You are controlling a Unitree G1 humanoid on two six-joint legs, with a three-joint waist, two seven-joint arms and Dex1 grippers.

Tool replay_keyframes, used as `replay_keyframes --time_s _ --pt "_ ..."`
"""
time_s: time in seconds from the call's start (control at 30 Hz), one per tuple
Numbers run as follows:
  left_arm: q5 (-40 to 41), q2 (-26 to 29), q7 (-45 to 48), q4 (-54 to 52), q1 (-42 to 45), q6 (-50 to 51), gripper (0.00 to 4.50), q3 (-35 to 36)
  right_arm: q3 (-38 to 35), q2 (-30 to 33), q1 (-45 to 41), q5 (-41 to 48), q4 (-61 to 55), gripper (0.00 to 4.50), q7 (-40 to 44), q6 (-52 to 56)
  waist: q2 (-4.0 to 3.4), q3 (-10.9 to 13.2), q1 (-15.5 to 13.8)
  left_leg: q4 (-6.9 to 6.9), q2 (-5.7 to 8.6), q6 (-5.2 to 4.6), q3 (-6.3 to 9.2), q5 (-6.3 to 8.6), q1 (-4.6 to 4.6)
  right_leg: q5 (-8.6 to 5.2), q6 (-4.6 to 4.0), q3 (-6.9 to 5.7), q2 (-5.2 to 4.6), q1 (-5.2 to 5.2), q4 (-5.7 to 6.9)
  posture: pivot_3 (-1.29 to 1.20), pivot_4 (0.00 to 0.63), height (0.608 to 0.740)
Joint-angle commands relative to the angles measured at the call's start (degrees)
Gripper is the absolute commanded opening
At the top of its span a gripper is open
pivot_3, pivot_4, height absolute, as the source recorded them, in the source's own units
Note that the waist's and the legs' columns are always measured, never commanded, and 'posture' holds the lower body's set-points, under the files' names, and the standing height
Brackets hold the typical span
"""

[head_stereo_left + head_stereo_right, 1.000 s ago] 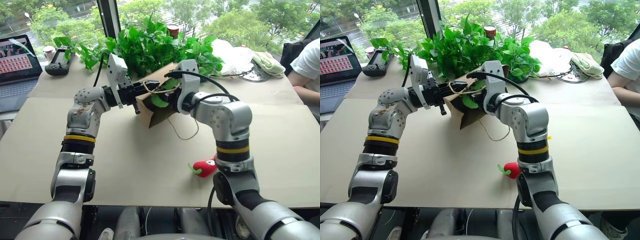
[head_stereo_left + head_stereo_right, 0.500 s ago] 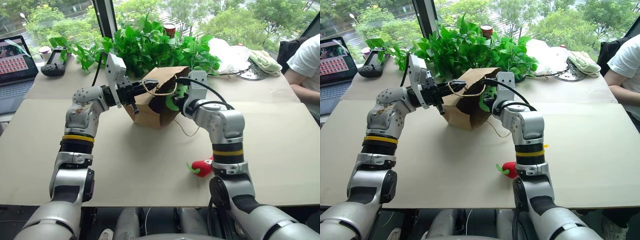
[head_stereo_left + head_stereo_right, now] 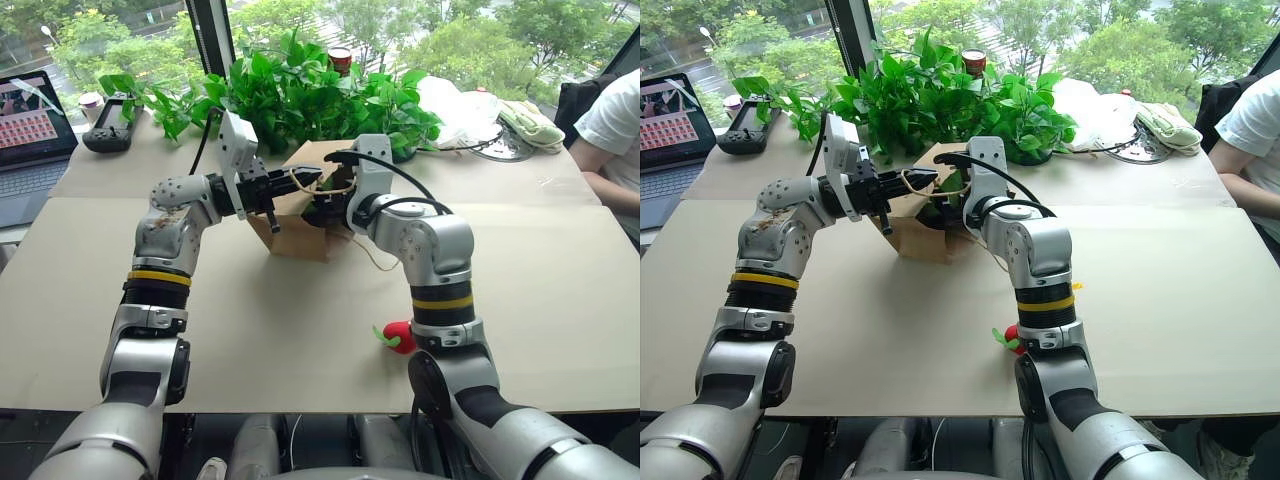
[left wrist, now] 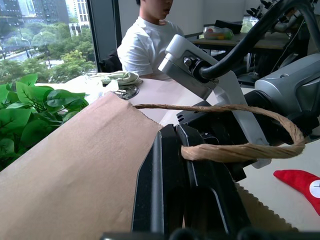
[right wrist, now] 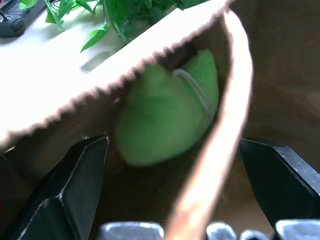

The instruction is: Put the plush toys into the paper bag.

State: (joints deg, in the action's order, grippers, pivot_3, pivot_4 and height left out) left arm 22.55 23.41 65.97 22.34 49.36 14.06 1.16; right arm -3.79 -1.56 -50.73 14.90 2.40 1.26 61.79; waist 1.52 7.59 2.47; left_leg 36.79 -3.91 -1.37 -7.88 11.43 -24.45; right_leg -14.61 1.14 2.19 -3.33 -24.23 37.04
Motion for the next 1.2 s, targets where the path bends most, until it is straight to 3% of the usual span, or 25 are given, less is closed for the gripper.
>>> replay_keyframes --time_s 0.03,0.2,0.37,0.5,0.63,0.83,0.97,1.2 --pt "0.5 0.3 0.4 -1.6 0.5 -0.1 0.0 0.3 -2.4 4.5 0.4 2.6 -8.2 4.44 3.0 3.3 -0.01 0.0 -0.1 0.0 0.0 0.0 0.0 0.0 0.0 0.0 0.0 0.0 0.0 0.0 0.0 0.0 0.15 0.74" --pt "0.9 1.0 1.3 -2.1 -0.1 0.4 0.0 0.4 -3.8 15.9 4.3 7.1 -19.5 4.44 10.0 10.8 0.0 0.0 -0.6 0.01 0.02 -0.06 0.01 0.04 -0.07 0.0 0.0 -0.05 -0.06 0.02 -0.09 0.0 0.15 0.74" --pt "1.4 2.7 4.3 -2.4 -0.9 1.5 0.0 0.2 -1.4 36.7 12.1 15.2 -32.9 4.44 25.8 14.4 -0.03 0.0 -0.6 -0.02 0.01 -0.1 0.05 0.06 -0.11 0.0 0.0 -0.04 -0.02 -0.01 -0.25 0.0 0.15 0.74" --pt "1.7 4.8 8.8 -3.1 -1.3 3.5 0.0 -1.1 -1.1 52.9 23.7 20.0 -42.7 4.44 41.2 7.1 -0.03 0.0 -0.6 -0.02 0.03 -0.32 0.13 0.19 -0.06 -0.03 0.03 0.03 -0.01 0.03 -0.55 0.0 0.15 0.74" --pt "2.0 5.9 11.9 -4.9 -2.2 5.4 0.0 -2.4 -0.3 62.6 35.4 20.1 -47.8 4.44 52.7 -2.9 -0.02 0.0 -0.5 -0.01 0.02 -0.36 0.39 0.22 0.01 -0.05 0.06 0.08 0.02 0.18 -0.77 0.0 0.15 0.74" --pt "1.8 6.2 12.7 -6.2 -2.6 6.7 0.0 -2.2 8.4 70.2 42.1 7.8 -44.1 4.44 55.2 -16.5 -0.01 0.0 -0.8 0.17 0.07 -0.38 0.49 0.2 0.15 -0.01 0.12 0.14 -0.01 0.32 -0.74 0.0 0.15 0.74" --pt "1.9 6.5 12.6 -7.1 -3.1 7.2 0.0 -2.1 15.0 70.0 39.5 -1.4 -38.0 4.44 52.8 -20.7 -0.01 0.0 -1.1 0.17 0.07 -0.4 0.46 0.18 0.14 -0.01 0.12 0.17 0.0 0.25 -0.69 0.0 0.15 0.74" --pt "2.1 7.0 12.0 -9.1 -4.3 8.3 0.0 -1.6 22.1 67.9 35.2 -9.7 -31.3 4.44 53.7 -23.8 -0.01 0.0 -1.8 0.16 0.07 -0.4 0.36 0.18 0.11 -0.03 0.09 0.19 0.02 0.15 -0.57 0.0 0.15 0.74"
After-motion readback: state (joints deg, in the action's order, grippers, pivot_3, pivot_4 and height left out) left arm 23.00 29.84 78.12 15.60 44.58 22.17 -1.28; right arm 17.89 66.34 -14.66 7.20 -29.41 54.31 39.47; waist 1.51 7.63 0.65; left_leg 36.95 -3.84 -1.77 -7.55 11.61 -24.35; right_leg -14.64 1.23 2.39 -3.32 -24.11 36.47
